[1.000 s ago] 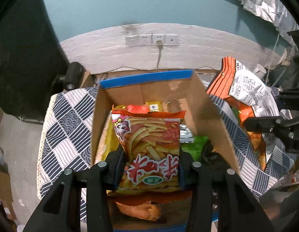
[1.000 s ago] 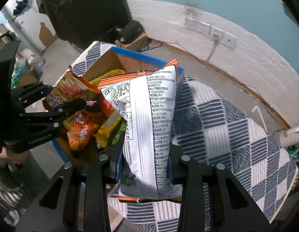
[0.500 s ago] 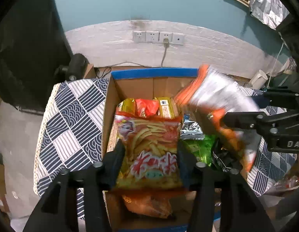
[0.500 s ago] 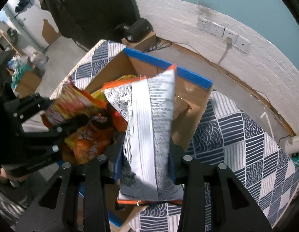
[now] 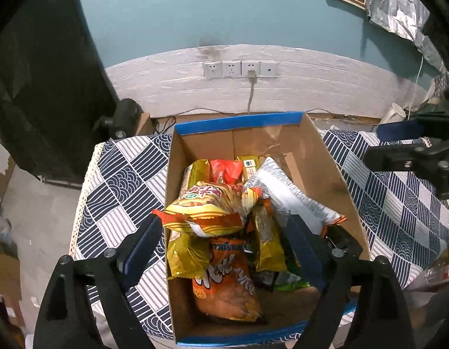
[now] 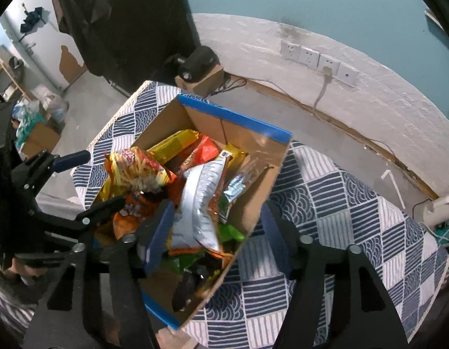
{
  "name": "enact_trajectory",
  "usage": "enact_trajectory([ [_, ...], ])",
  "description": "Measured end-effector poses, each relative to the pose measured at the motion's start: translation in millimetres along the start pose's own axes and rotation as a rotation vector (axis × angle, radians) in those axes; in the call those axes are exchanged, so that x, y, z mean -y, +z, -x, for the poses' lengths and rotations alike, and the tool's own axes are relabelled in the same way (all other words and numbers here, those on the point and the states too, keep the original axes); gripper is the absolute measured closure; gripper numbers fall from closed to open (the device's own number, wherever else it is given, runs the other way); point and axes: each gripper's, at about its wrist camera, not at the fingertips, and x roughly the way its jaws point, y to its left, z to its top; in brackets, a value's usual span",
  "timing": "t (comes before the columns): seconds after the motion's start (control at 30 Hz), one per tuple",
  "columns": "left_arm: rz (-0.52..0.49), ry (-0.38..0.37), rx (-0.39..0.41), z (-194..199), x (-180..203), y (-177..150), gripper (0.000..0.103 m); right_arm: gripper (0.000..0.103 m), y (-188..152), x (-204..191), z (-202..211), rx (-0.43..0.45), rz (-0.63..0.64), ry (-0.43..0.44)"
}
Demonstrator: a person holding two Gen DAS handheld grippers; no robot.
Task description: Organize snacks
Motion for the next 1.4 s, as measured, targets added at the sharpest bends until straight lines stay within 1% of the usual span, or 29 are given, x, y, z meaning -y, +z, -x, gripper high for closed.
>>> enact_trajectory([
  [0.1, -0.004, -0.001, -0.009, 4, 5, 1, 0.014, 0.031, -10, 4, 14, 0.018, 0.006, -0.035],
  [0.2, -0.012, -0.013, 0.014, 15, 12, 1, 0.014, 0.027, -22, 7, 30, 0.044, 0.014, -0.058],
  [0.23, -0.018, -0.015, 0.026, 20, 15, 1, 0.012, 0.026, -26, 9, 36, 0.052, 0.011, -0.057],
  [0.27, -0.023, -0.01, 0.036, 23, 18, 1, 0.009, 0.025, -28, 10, 39, 0.058, 0.008, -0.055],
  [0.37, -0.038, 0.014, 0.066, 32, 27, -1, 0.009, 0.024, -38, 15, 56, 0.092, -0.003, -0.057],
  [0.6, -0.05, -0.02, 0.09, 48, 47, 1, 0.008, 0.023, -58, 25, 88, 0.164, -0.007, -0.099],
  [0.7, -0.065, -0.016, 0.107, 52, 57, 3, 0.003, 0.023, -67, 32, 97, 0.198, -0.021, -0.12],
  [0.73, -0.067, -0.021, 0.11, 53, 60, 3, 0.002, 0.023, -70, 34, 98, 0.207, -0.026, -0.129],
  [0.87, -0.077, -0.034, 0.107, 54, 70, 3, 0.002, 0.023, -80, 42, 102, 0.222, -0.03, -0.144],
  [1.03, -0.109, -0.025, 0.122, 58, 84, 4, 0.002, 0.023, -89, 52, 105, 0.224, -0.04, -0.142],
  [1.17, -0.143, -0.012, 0.13, 57, 96, 6, 0.002, 0.023, -93, 59, 106, 0.23, -0.041, -0.166],
  [1.3, -0.15, -0.018, 0.117, 52, 102, 8, 0.002, 0.023, -98, 65, 101, 0.217, -0.049, -0.178],
  [1.4, -0.152, -0.006, 0.119, 50, 104, 9, 0.002, 0.023, -100, 68, 98, 0.206, -0.05, -0.177],
])
